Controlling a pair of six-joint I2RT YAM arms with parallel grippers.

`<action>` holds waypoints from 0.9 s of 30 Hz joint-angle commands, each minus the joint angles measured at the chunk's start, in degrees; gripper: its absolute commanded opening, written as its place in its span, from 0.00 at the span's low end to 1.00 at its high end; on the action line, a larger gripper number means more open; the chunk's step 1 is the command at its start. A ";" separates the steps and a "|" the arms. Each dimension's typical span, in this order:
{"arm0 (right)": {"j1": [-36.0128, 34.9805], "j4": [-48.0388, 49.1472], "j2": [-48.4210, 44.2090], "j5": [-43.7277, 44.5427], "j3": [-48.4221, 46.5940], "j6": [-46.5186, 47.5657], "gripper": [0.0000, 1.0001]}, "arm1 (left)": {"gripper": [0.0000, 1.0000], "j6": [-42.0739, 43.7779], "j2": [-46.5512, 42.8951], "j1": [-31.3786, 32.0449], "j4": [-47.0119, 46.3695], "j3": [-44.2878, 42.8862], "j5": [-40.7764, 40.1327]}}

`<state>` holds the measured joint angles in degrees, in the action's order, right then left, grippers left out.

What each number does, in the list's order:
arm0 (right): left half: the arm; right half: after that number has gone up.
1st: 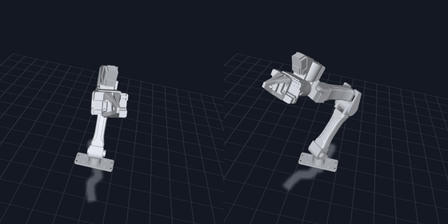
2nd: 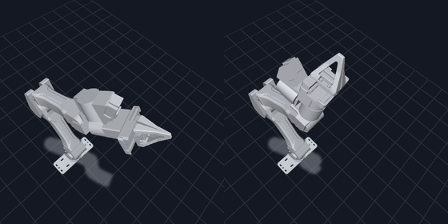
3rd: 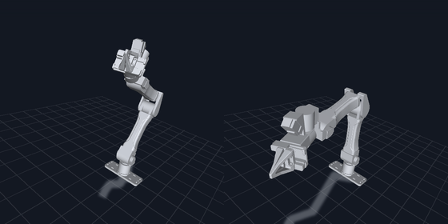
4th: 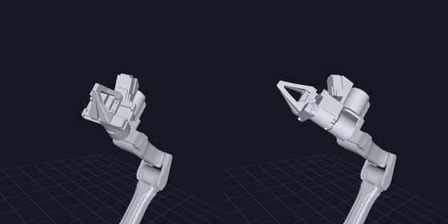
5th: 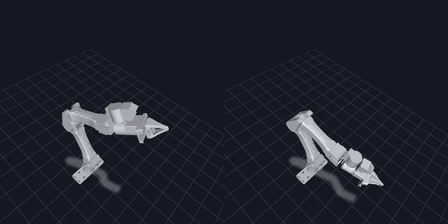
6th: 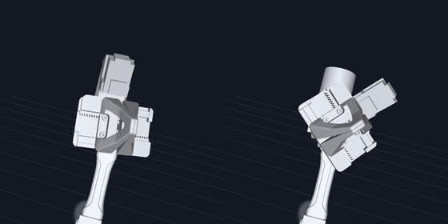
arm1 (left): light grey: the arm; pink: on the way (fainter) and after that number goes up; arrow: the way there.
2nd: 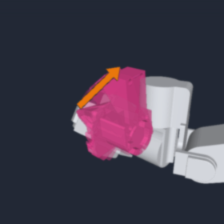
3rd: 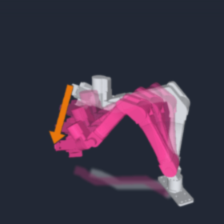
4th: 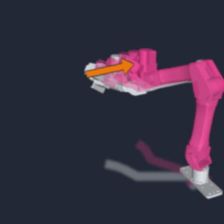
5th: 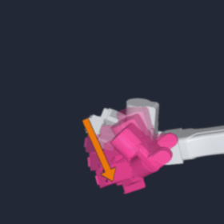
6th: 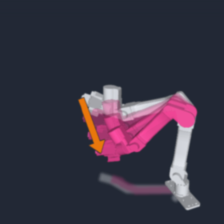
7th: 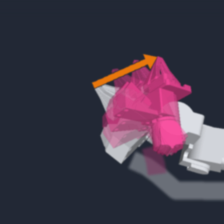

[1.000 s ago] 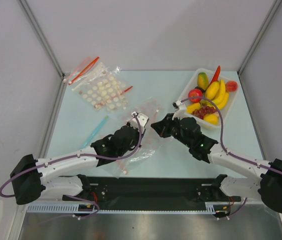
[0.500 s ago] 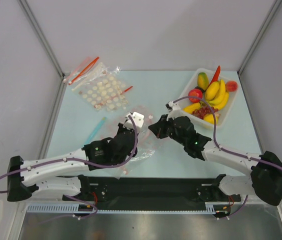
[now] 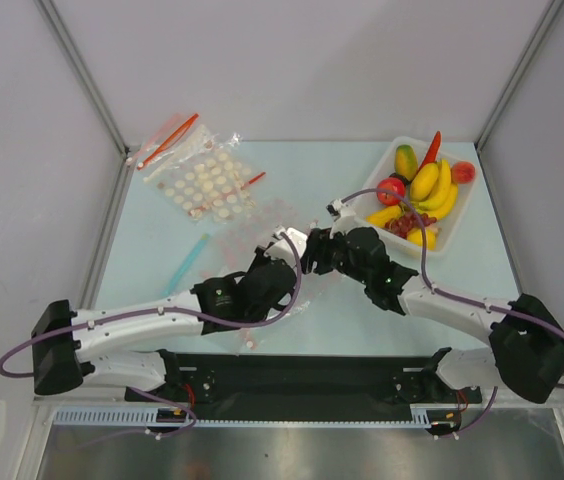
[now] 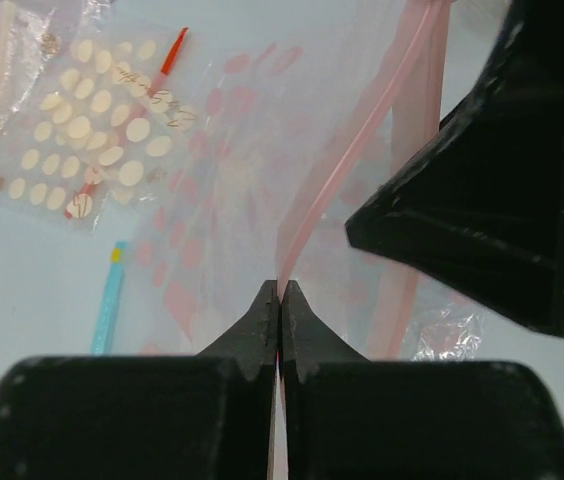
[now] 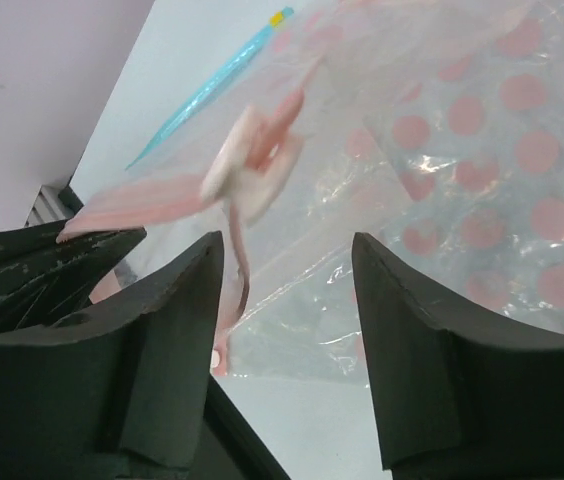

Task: Place the food in the zip-top bag and seal the zipper
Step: Open the zipper of the food storage bag at the center of the board.

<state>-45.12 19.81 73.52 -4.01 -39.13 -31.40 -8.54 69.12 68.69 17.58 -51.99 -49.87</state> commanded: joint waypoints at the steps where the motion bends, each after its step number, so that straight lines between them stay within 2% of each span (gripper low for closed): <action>1: -0.05 3.83 3.03 -4.86 -1.91 -0.50 0.61 | 0.00 -0.43 -1.70 -1.09 -5.01 -0.22 4.42; 5: -1.10 5.15 4.97 -2.78 -2.17 -1.65 0.62 | 0.00 -1.92 -5.39 -3.90 -7.91 2.59 12.32; 8: -1.63 3.67 4.80 3.27 -2.00 -2.09 0.56 | 0.00 -2.98 -7.77 -6.01 -9.32 4.17 15.50; 11: -1.20 1.73 3.31 10.47 -1.65 -3.31 0.49 | 0.00 -3.94 -8.21 -7.51 -8.97 5.05 13.75; 12: -1.11 1.11 2.87 12.86 -1.04 -3.58 0.42 | 0.00 -4.90 -7.78 -8.30 -8.27 5.05 13.22; 15: -0.32 -3.72 0.49 22.80 -0.77 -4.64 0.31 | 0.01 -6.31 -5.42 -9.45 -6.34 4.09 10.94; 20: 0.21 -7.85 -6.18 31.07 0.72 -4.46 0.24 | 0.00 -7.37 -0.93 -9.97 -4.75 1.98 8.74; 22: 0.39 -8.82 -7.85 32.66 1.69 -4.46 0.13 | 0.00 -7.64 0.65 -10.24 -4.93 1.63 8.99; 23: 0.82 -9.17 -8.91 33.01 1.95 -4.37 0.01 | 0.00 -7.64 1.10 -10.67 -4.93 1.19 9.08; 27: 0.92 -11.11 -8.75 32.58 1.08 -3.15 0.00 | 0.00 -9.22 2.16 -12.08 -4.31 0.66 9.18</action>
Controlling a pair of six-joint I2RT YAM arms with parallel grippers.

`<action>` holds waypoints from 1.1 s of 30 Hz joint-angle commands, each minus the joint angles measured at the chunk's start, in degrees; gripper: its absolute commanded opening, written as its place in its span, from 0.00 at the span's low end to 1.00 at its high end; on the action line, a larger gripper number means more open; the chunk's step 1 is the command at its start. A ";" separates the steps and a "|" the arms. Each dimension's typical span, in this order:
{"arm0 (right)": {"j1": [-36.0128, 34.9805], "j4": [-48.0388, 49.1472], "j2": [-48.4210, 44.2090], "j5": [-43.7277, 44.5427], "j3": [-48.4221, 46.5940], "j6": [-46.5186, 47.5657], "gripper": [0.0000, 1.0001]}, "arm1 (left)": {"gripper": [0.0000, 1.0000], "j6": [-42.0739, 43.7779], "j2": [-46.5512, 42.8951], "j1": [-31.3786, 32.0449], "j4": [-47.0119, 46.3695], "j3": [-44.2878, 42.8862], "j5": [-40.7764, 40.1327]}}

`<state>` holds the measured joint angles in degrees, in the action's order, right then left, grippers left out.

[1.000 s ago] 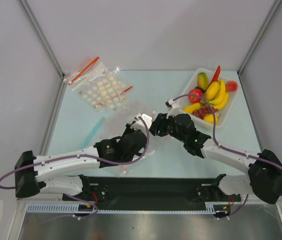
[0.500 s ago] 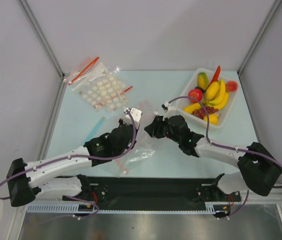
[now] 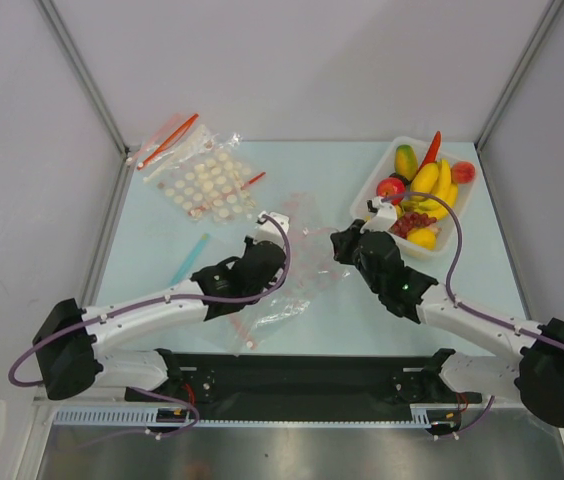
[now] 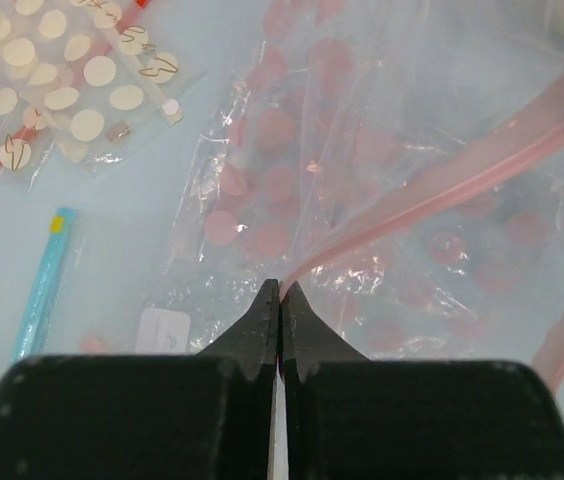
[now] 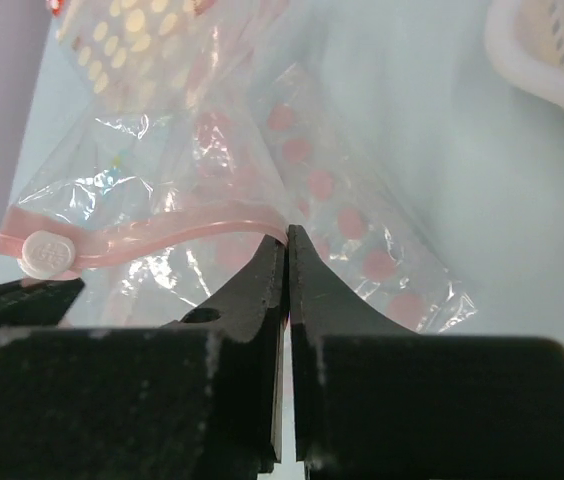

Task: Place the food in the zip-top bag and seal the zipper
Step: Open the zipper of the food storage bag at the center of the board.

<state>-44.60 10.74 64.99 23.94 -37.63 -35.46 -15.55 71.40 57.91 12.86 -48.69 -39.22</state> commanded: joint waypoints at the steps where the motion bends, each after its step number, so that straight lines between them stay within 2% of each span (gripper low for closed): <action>1: 0.39 -3.26 0.04 4.36 -0.78 1.10 0.00 | 0.00 -2.38 -0.64 -1.48 0.32 -2.64 -1.56; 3: 0.39 -4.15 1.01 3.75 -2.18 1.53 0.00 | 0.00 -2.38 -1.78 -1.57 0.06 -2.03 -2.00; 7: 0.39 1.09 2.42 -4.31 -1.49 3.99 0.00 | 0.00 1.13 -5.56 -1.05 2.24 -2.28 -3.13; 9: 0.48 3.22 4.17 -6.44 -0.61 3.82 0.00 | 0.00 0.96 -5.22 1.14 10.11 -6.23 -6.81; 11: 0.57 6.21 5.75 -10.66 -0.61 3.73 0.00 | 0.00 -1.13 -3.90 4.82 14.54 -10.00 -15.24; 15: 1.53 9.03 9.97 -16.99 -1.39 2.51 0.00 | 0.01 -3.60 -1.36 7.83 21.49 -13.97 -21.06; 16: 2.14 10.42 11.72 -19.79 -1.48 2.07 0.00 | 0.01 -4.74 -0.30 8.18 26.03 -15.02 -22.64; 18: 2.76 11.49 13.57 -22.17 -1.83 0.66 0.00 | 0.02 -9.39 1.54 9.23 31.58 -18.71 -28.17; 19: 3.20 12.10 14.54 -23.32 -2.27 0.14 0.00 | 0.02 -11.93 4.34 9.67 39.09 -20.03 -29.93; 20: 3.90 12.11 16.72 -24.90 -2.71 -0.22 0.00 | 0.03 -16.22 5.76 9.76 41.95 -22.22 -31.51; 22: 4.52 12.02 18.85 -26.83 -3.50 -0.31 0.00 | 0.05 -17.75 10.49 9.77 44.70 -23.38 -31.62; 26: 5.84 12.90 23.24 -29.74 -5.00 -0.13 0.00 | 0.04 -14.00 18.05 9.33 39.81 -25.05 -28.99; 29: 7.07 11.76 25.27 -31.32 -5.88 -0.31 0.00 | 0.00 -11.35 20.88 8.28 36.37 -25.41 -26.70; 31: 8.03 10.97 25.97 -31.59 -6.23 -0.57 0.01 | 0.00 -10.03 20.45 7.83 32.16 -24.53 -25.21; 33: 8.91 10.35 26.32 -31.50 -6.49 -0.83 0.07 | 0.01 -7.05 18.01 6.78 25.85 -21.64 -23.19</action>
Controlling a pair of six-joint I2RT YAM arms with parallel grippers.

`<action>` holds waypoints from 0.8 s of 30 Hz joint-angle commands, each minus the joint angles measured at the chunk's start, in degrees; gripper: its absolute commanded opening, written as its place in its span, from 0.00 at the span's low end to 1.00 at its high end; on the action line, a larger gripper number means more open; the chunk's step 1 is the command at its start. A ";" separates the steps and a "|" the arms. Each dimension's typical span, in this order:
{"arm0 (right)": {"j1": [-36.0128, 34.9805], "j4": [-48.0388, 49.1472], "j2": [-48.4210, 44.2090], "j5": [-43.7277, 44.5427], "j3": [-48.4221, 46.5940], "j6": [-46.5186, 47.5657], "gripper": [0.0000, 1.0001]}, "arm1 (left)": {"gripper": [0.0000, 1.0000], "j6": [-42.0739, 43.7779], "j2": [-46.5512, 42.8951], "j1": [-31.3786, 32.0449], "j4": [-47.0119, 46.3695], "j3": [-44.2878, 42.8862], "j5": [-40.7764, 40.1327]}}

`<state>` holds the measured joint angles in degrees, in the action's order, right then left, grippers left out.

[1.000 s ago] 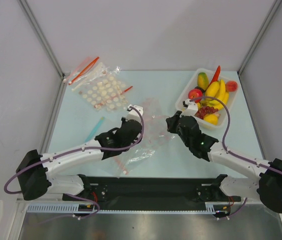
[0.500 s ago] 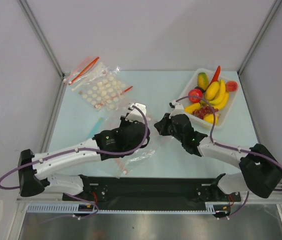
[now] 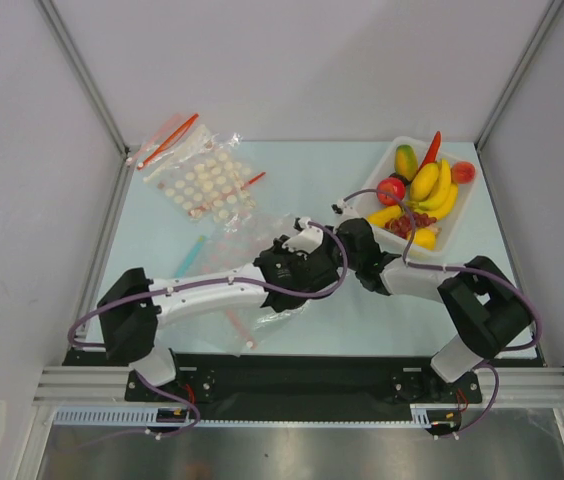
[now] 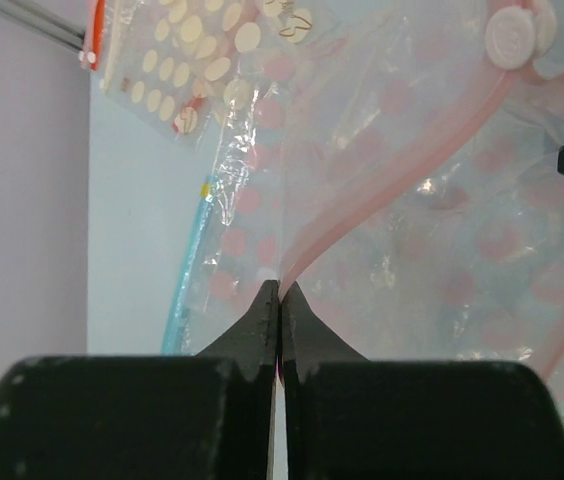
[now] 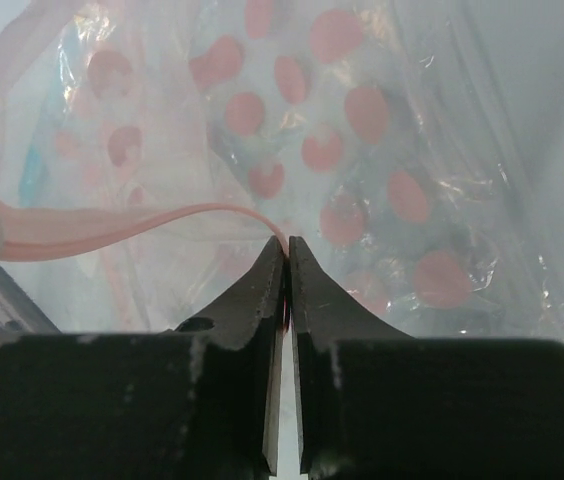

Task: Place the food in the zip-top bag and seal the zipper
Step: Open the zipper of the food storage bag at the center of the board.

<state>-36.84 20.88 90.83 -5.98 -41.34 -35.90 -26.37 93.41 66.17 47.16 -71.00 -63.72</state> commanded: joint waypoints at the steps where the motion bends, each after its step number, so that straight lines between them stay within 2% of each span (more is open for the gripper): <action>1: 1.50 -0.75 0.84 -1.84 -2.95 -0.57 0.09 | 0.01 4.74 -5.06 -1.92 -10.66 1.82 4.89; 4: 2.47 -1.89 1.54 -3.68 -3.92 -1.01 0.19 | 0.01 8.52 -11.04 -4.47 -20.56 7.35 12.10; 5: 2.65 -2.25 1.72 -4.04 -4.18 -1.36 0.32 | 0.01 9.75 -12.44 -6.04 -22.79 10.15 16.92; 6: 2.74 -2.77 1.90 -4.22 -4.53 -1.45 0.39 | 0.00 9.93 -13.68 -6.84 -24.38 11.31 19.58; 8: 3.26 -5.67 2.07 -3.95 -5.85 -1.72 0.48 | 0.00 9.93 -16.58 -9.03 -27.81 13.86 23.88; 15: 3.71 -5.77 -3.97 -4.04 -4.54 0.04 0.53 | 0.00 10.46 -18.09 -10.98 -32.92 16.60 28.30; 19: 4.32 -7.86 -8.73 -5.17 -3.83 5.63 0.56 | 0.00 10.72 -15.80 -11.76 -34.14 16.42 28.30; 23: 4.76 -10.87 -12.16 -4.49 -3.40 8.47 0.80 | 0.00 10.90 -13.69 -12.38 -35.38 16.16 28.30; 24: 4.93 -10.26 -12.86 -4.39 -2.70 8.57 0.84 | 0.00 10.99 -13.08 -12.47 -35.55 16.16 28.22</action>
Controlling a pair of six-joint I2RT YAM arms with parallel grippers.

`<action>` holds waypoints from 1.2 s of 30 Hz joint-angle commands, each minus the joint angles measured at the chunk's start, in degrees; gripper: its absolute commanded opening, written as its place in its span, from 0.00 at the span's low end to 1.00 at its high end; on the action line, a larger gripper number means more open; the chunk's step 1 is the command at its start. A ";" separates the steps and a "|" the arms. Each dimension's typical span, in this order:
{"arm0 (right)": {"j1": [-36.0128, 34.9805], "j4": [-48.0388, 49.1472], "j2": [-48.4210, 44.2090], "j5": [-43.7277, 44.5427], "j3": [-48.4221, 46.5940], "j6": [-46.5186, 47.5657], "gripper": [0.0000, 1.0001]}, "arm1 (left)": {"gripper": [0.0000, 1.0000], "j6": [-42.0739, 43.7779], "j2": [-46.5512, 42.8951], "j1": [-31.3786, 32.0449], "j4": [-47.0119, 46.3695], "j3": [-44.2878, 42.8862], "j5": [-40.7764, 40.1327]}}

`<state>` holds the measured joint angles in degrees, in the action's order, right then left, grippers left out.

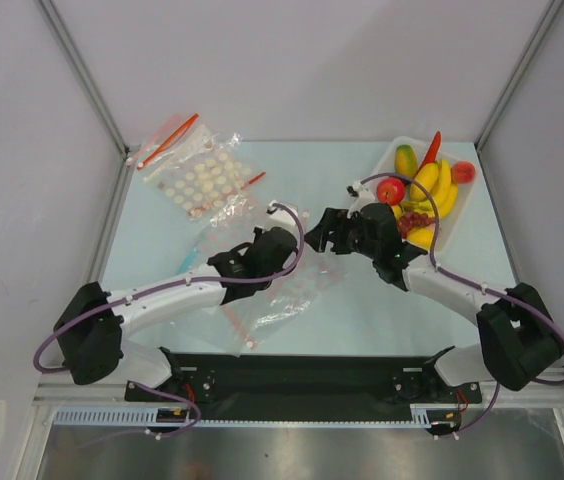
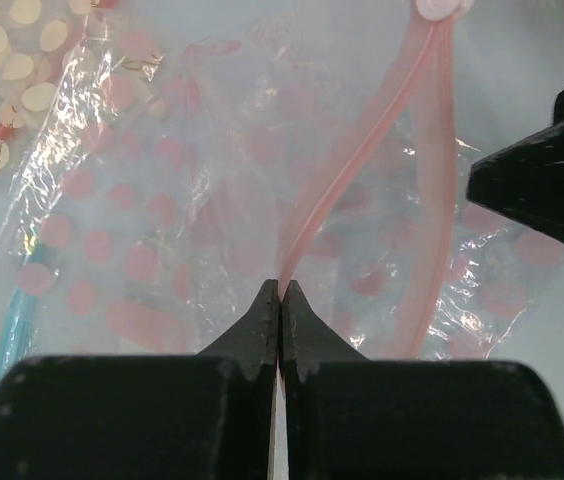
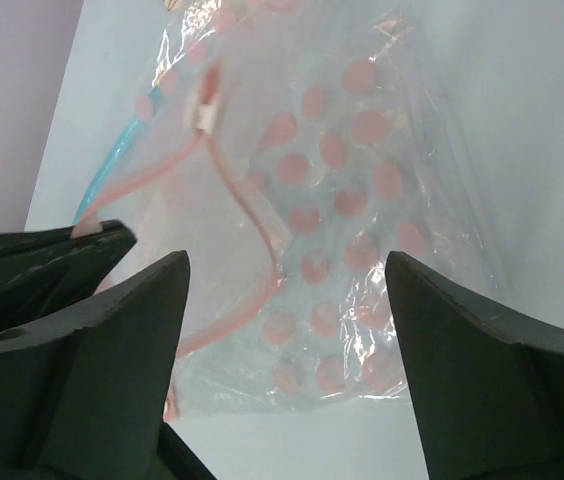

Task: Place the food in the zip-top bag and seal the zipper
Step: Open the zipper of the food storage bag at the center of the board, then pick up the fake fruit from the bin.

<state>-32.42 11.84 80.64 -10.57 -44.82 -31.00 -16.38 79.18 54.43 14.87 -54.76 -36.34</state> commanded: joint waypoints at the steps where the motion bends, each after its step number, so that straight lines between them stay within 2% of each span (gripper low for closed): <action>1: 0.87 0.02 -4.07 0.02 2.18 3.67 0.86 | 0.00 1.00 1.42 -0.82 -3.36 -0.17 0.83; 6: 2.71 0.12 -7.16 -0.33 3.16 3.93 0.86 | 0.00 0.83 1.33 -0.82 -2.83 -0.35 1.09; 9: 4.38 -2.95 -9.36 3.43 2.28 4.20 0.85 | 0.00 0.91 0.63 -0.82 -3.27 0.01 1.18; 13: 6.49 -10.60 -12.08 17.22 -0.18 3.85 0.84 | 0.00 0.39 0.71 -0.82 -2.84 -0.17 0.83; 15: 8.25 -11.04 -13.66 23.53 0.34 1.40 0.89 | 0.00 0.12 0.37 -0.82 -2.57 -0.08 0.39; 16: 8.86 -10.78 -14.02 25.49 0.61 0.34 0.95 | 0.00 -0.14 0.19 -0.82 -2.57 0.09 0.48; 20: 11.50 -9.64 -13.58 32.09 0.61 -3.71 0.95 | 0.00 -0.49 -0.69 -0.82 -3.27 0.71 0.74; 24: 13.43 -8.85 -9.47 39.81 -2.28 -4.32 0.98 | 0.00 -1.63 -1.13 -0.82 -2.83 0.88 -0.40; 28: 17.47 -10.34 -2.28 38.35 -8.76 -6.79 0.99 | 0.00 -2.16 -1.74 -0.82 -3.01 1.15 0.39; 36: 20.47 -18.94 13.91 39.92 -24.16 -9.16 0.99 | 0.00 -2.43 -3.33 -0.82 -3.18 1.76 1.09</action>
<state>-12.38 -3.68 90.87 26.37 -64.42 -38.04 -17.54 78.17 53.95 13.76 -53.34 -35.57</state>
